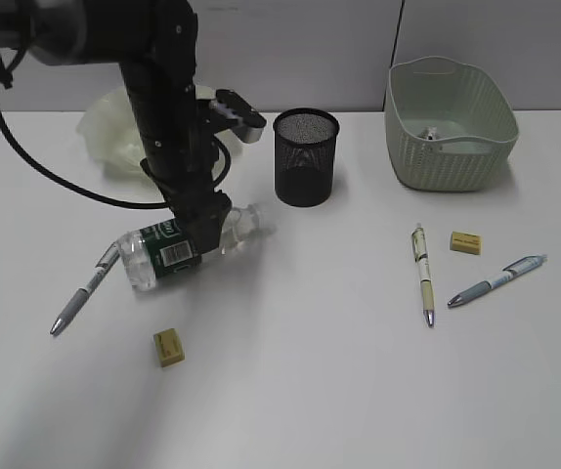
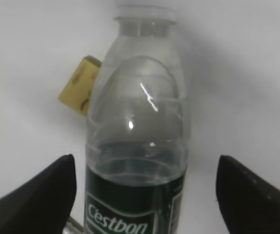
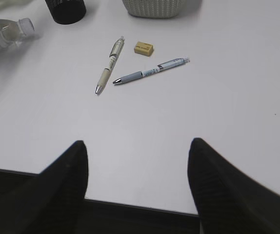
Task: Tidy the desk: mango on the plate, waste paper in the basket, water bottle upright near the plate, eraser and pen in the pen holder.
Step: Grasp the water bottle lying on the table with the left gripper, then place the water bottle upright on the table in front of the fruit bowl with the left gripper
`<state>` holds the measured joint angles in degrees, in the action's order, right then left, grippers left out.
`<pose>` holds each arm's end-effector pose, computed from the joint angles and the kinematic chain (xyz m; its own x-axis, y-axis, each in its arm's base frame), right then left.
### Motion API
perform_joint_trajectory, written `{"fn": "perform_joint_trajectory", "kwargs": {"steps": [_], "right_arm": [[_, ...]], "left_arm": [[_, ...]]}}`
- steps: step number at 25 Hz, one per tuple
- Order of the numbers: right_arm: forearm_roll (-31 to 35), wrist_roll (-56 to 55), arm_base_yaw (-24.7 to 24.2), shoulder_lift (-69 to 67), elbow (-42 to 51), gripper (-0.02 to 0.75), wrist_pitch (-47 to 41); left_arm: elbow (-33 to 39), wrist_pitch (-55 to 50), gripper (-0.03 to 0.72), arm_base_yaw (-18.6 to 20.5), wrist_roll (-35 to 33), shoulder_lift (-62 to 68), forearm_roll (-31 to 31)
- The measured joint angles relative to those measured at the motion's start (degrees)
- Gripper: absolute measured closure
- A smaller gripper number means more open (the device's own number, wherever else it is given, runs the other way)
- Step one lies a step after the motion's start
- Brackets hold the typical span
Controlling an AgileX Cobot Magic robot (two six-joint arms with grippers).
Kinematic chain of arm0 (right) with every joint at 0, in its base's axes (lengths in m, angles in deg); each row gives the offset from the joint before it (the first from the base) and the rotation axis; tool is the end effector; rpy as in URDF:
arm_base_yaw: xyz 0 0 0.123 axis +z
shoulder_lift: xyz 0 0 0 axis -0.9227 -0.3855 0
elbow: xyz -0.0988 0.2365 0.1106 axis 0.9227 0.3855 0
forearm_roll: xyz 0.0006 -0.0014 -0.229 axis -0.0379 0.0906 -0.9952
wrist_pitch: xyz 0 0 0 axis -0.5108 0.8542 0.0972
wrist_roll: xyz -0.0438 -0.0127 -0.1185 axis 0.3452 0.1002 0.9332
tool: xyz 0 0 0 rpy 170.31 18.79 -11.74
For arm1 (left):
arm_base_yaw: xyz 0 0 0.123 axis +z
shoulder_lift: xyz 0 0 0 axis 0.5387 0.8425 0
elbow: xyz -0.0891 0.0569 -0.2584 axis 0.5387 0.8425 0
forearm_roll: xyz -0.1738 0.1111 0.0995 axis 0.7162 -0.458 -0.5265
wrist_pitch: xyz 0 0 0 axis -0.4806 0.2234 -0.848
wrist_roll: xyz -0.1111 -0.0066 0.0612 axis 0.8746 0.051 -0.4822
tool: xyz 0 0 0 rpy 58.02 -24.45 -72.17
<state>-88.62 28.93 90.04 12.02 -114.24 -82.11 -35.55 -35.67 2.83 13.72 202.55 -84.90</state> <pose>0.0228 -0.0047 0.2510 -0.5081 -0.0295 -0.8608 -0.2185 0.9711 0.0957 0.3722 -0.2154 0.1439 -0.5217 0.8496 -0.0774 0.8510 0.5247 0.0231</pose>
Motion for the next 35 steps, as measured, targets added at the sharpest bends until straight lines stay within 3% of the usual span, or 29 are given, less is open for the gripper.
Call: {"fn": "perform_joint_trajectory", "kwargs": {"steps": [13,17,23,35], "right_arm": [[0.0,0.0,0.0,0.0,0.0,0.228,0.0],[0.0,0.0,0.0,0.0,0.0,0.228,0.0],[0.0,0.0,0.0,0.0,0.0,0.228,0.0],[0.0,0.0,0.0,0.0,0.0,0.228,0.05]], "left_arm": [[-0.22,3.82,-0.003,-0.31,0.0,4.69,-1.04],[-0.22,5.43,0.034,-1.62,0.0,4.93,-1.91],[-0.22,5.4,0.155,-2.78,0.0,5.35,-2.97],[-0.1,2.39,0.171,-2.83,2.81,2.96,-4.74]]}}
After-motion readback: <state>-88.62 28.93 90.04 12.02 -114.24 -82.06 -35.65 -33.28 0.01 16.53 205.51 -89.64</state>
